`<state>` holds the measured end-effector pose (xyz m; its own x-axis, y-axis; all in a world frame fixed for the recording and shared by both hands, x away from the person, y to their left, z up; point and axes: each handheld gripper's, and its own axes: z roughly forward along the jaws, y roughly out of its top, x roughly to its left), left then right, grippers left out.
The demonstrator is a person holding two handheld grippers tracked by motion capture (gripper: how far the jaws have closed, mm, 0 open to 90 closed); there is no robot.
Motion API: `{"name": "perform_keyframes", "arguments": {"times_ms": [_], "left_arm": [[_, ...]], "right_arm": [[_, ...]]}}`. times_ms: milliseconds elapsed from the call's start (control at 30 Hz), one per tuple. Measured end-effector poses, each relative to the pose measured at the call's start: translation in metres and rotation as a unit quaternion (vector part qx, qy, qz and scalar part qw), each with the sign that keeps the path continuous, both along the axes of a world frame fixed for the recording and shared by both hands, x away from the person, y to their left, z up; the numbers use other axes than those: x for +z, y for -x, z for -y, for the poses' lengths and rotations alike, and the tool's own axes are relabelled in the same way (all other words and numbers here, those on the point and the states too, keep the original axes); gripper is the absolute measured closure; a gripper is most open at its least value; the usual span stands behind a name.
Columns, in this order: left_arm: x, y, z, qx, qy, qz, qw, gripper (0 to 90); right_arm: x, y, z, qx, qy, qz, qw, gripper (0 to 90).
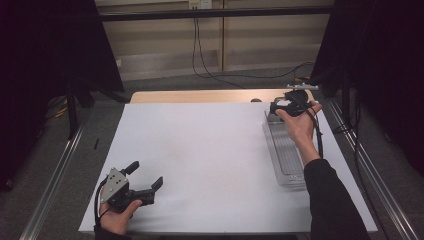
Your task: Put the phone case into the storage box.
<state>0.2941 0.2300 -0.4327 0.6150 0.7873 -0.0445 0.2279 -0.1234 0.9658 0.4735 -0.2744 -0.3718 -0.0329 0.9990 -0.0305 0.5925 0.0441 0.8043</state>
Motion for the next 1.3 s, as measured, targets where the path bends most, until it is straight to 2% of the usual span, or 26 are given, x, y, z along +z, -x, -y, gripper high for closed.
{"name": "perform_keyframes", "arguments": {"times_ms": [400, 900, 1300], "left_arm": [[-0.001, 0.0, 0.0, -0.001, -0.005, -0.002, 1.0, 3.4], [-0.001, -0.001, -0.001, 0.003, -0.006, -0.001, 1.0, 3.4], [-0.002, -0.001, 0.0, 0.002, -0.007, -0.005, 1.0, 3.4]], "right_arm": [[0.001, -0.005, -0.003, -0.004, 0.003, -0.001, 1.0, 11.8], [0.001, -0.019, -0.01, -0.026, 0.005, 0.001, 0.9996, 11.4], [-0.001, -0.024, -0.007, -0.02, -0.002, 0.007, 0.9998, 11.0]]}}
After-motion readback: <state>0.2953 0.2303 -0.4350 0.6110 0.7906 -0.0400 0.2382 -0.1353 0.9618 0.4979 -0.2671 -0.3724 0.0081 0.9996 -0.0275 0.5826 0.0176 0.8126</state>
